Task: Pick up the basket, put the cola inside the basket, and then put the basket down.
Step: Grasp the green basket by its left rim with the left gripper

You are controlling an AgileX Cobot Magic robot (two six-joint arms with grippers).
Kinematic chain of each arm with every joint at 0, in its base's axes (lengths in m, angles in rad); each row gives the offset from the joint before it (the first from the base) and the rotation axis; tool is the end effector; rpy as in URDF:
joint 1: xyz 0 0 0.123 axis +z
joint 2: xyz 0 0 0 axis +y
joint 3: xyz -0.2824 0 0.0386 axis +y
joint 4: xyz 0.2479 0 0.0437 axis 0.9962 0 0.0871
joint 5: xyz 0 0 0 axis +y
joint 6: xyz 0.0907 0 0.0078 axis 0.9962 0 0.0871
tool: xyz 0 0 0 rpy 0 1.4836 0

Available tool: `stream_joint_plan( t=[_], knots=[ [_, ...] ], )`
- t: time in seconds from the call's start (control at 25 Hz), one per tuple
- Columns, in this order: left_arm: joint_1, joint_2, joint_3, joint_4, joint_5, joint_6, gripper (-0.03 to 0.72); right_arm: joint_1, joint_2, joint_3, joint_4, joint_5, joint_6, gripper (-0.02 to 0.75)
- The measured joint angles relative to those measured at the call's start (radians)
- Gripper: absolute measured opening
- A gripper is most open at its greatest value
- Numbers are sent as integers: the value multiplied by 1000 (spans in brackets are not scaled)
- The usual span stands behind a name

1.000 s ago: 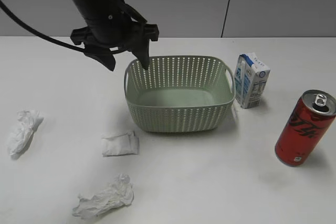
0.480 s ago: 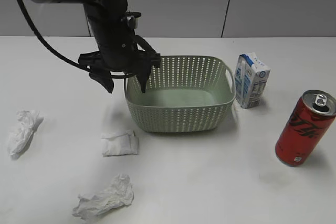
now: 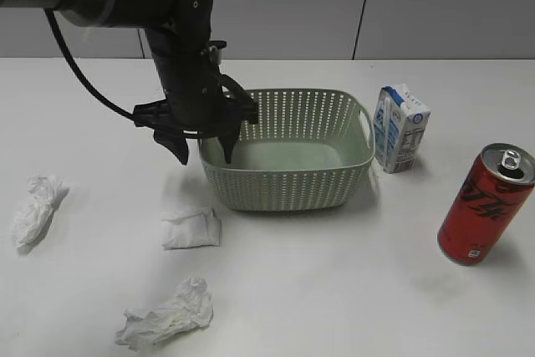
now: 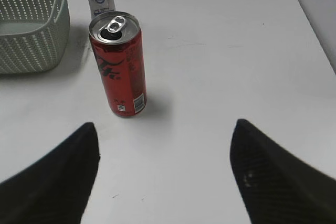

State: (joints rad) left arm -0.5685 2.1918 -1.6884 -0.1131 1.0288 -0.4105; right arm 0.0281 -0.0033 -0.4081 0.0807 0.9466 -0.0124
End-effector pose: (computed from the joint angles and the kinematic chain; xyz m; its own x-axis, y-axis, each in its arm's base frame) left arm 0.3706 -0.2472 0.1590 -0.9924 0.1001 -0.0711 0.1095 0.9836 -0.1435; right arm 0.0089 0.0062 0.2605 -0.4344 0.0226 -0.9005 -0.0719 0.9956 0.0596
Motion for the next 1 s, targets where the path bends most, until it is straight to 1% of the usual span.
stream_joint_plan(
  t=[0.08, 0.16, 0.32, 0.36, 0.6, 0.68, 0.8, 0.84, 1.0],
  knots=[
    [0, 0, -5, 0, -1, -1, 473, 0, 0, 0, 0, 0, 0, 589],
    [0, 0, -16, 0, 2, -1, 430, 0, 0, 0, 0, 0, 0, 589],
    [0, 0, -32, -1, 5, -1, 293, 0, 0, 0, 0, 0, 0, 589],
    [0, 0, -32, -1, 6, -1, 269, 0, 0, 0, 0, 0, 0, 589],
    [1, 0, -32, -1, 6, -1, 213, 0, 0, 0, 0, 0, 0, 589],
    [2, 0, -32, -1, 6, -1, 148, 0, 0, 0, 0, 0, 0, 589],
    [5, 0, -32, -2, 6, -1, 16, 0, 0, 0, 0, 0, 0, 589],
    [7, 0, -33, -3, 3, -4, 1, 0, 0, 0, 0, 0, 0, 589],
    [23, 0, -33, -33, 5, -3, -1, 0, 0, 0, 0, 0, 0, 589]
  ],
)
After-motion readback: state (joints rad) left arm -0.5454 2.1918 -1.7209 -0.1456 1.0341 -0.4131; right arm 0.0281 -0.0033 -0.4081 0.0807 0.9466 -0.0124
